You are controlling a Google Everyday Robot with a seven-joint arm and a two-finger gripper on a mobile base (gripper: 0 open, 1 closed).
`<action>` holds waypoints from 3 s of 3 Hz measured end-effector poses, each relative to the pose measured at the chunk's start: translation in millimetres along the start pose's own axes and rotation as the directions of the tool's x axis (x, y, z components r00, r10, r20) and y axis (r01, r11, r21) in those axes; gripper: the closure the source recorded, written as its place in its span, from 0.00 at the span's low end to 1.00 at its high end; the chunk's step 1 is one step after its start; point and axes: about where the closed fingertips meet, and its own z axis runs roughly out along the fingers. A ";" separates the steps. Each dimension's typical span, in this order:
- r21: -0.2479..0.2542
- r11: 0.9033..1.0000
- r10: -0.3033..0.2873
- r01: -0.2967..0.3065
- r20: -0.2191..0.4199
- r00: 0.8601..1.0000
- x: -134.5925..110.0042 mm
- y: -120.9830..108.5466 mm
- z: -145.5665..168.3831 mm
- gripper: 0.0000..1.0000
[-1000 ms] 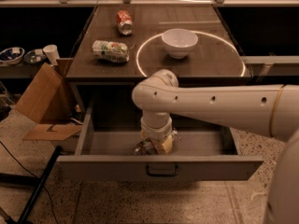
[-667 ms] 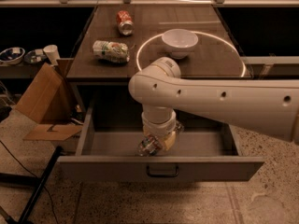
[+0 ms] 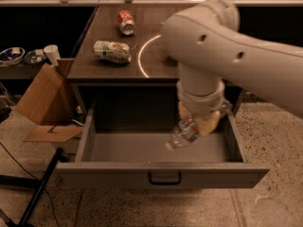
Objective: Pick water bottle from top drawer and place on counter
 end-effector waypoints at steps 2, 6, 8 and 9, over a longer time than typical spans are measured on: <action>0.052 0.985 0.168 -0.165 -0.040 0.985 74.2 29.3 -55.5 1.00; 0.387 0.855 0.418 -0.344 -0.123 0.900 238.0 -66.9 -113.4 1.00; 0.464 0.801 0.471 -0.379 -0.098 0.877 256.1 -115.3 -92.8 1.00; 0.486 0.754 0.543 -0.443 -0.081 0.836 255.2 -132.7 -72.8 0.98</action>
Offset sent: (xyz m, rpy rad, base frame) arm 0.0596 -0.1186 0.1157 0.0024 -0.1665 -0.2564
